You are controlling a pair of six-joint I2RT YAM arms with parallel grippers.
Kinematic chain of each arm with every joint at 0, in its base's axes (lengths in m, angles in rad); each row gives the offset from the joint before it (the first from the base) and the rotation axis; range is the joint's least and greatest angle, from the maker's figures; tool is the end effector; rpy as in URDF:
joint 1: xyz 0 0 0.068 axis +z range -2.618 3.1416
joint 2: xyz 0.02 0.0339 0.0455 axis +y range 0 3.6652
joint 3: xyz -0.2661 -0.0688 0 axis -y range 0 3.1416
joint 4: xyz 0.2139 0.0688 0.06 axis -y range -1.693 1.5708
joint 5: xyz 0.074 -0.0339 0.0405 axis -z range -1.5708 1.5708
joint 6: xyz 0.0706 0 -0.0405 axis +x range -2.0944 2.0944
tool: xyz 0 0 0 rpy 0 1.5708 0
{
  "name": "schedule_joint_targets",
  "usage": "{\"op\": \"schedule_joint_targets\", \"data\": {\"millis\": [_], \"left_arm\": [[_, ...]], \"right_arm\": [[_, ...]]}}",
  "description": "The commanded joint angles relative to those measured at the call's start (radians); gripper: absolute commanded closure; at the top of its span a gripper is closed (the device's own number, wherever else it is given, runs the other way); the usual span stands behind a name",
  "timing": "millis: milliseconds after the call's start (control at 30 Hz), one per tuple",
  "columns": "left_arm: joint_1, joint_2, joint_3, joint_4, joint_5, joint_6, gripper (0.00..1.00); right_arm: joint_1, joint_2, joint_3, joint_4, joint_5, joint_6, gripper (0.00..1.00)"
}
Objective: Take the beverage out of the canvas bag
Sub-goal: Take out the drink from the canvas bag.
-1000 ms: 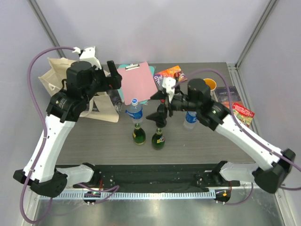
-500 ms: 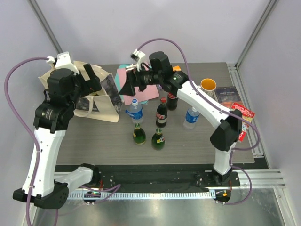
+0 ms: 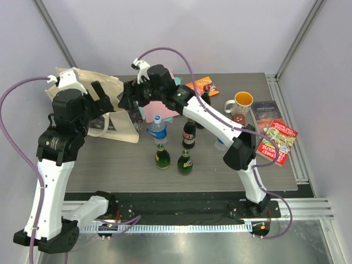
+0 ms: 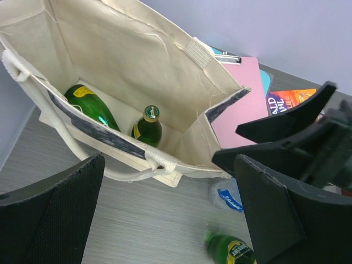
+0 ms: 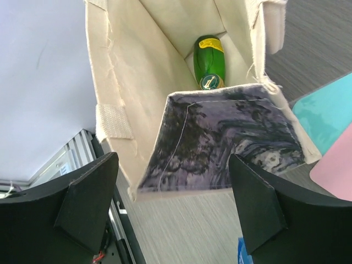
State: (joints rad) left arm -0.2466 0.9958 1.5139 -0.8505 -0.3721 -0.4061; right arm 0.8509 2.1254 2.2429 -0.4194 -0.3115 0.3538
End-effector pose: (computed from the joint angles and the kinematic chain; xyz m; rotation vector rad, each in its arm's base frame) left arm 0.1648 -0.0150 0.4493 -0.3978 1.8382 -0.0936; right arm 0.3136 0.3905 0.3824 -0.7167 1.8835 1.0938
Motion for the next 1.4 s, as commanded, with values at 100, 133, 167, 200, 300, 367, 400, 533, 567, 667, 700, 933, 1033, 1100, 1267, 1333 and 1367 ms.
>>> {"op": "schedule_joint_targets", "data": {"millis": [100, 133, 167, 200, 300, 367, 400, 533, 567, 667, 700, 933, 1033, 1100, 1267, 1333, 1367], "left_arm": [[0.004, -0.026, -0.012, 0.01, -0.044, 0.038, 0.0], [0.004, -0.028, -0.017, 0.014, -0.042, 0.041, 0.0], [0.004, -0.031, -0.023, 0.024, -0.042, 0.046, 0.0], [0.004, -0.032, -0.024, 0.025, -0.042, 0.046, 0.0], [0.006, -0.031, -0.021, 0.033, -0.037, 0.055, 0.0], [0.006, -0.029, -0.023, 0.042, -0.034, 0.053, 0.0], [0.004, -0.026, -0.026, 0.047, -0.034, 0.05, 0.0], [0.004, -0.003, -0.024, 0.082, -0.027, 0.021, 0.0], [0.004, 0.012, -0.023, 0.087, -0.022, 0.01, 0.0], [0.01, 0.052, -0.009, 0.106, 0.001, -0.033, 0.0], [0.015, 0.062, -0.006, 0.11, 0.021, -0.043, 0.0], [0.11, 0.076, -0.043, 0.153, 0.114, -0.154, 0.01], [0.173, 0.043, -0.098, 0.159, 0.13, -0.181, 0.03], [0.213, 0.021, -0.148, 0.195, 0.177, -0.203, 0.04], [0.29, 0.041, -0.162, 0.219, 0.272, -0.243, 0.07], [0.291, 0.058, -0.158, 0.217, 0.275, -0.247, 0.08], [0.291, 0.06, -0.159, 0.214, 0.272, -0.247, 0.08]], "right_arm": [[0.024, 0.076, 0.138, 0.016, 0.106, 0.013, 0.2], [0.028, 0.083, 0.152, 0.018, 0.126, 0.013, 0.21], [0.028, 0.09, 0.155, 0.021, 0.135, 0.019, 0.23], [0.028, 0.093, 0.158, 0.022, 0.144, 0.02, 0.24], [0.033, 0.113, 0.17, 0.031, 0.175, 0.019, 0.28], [0.037, 0.125, 0.182, 0.036, 0.193, 0.016, 0.35], [0.039, 0.126, 0.185, 0.034, 0.199, 0.01, 0.37], [0.048, 0.113, 0.149, 0.037, 0.203, -0.009, 0.67], [0.05, 0.099, 0.138, 0.036, 0.198, -0.012, 0.74], [0.057, 0.052, 0.084, 0.037, 0.183, -0.029, 0.91], [0.069, 0.036, 0.069, 0.037, 0.19, -0.036, 0.93], [0.125, -0.142, -0.24, 0.207, 0.233, -0.038, 0.98], [0.14, -0.214, -0.385, 0.301, 0.241, -0.01, 0.98], [0.145, -0.226, -0.42, 0.314, 0.239, 0.011, 0.98], [0.16, -0.243, -0.509, 0.37, 0.241, 0.039, 0.98], [0.16, -0.237, -0.513, 0.378, 0.239, 0.048, 0.98], [0.16, -0.228, -0.511, 0.381, 0.241, 0.05, 0.98]]}}
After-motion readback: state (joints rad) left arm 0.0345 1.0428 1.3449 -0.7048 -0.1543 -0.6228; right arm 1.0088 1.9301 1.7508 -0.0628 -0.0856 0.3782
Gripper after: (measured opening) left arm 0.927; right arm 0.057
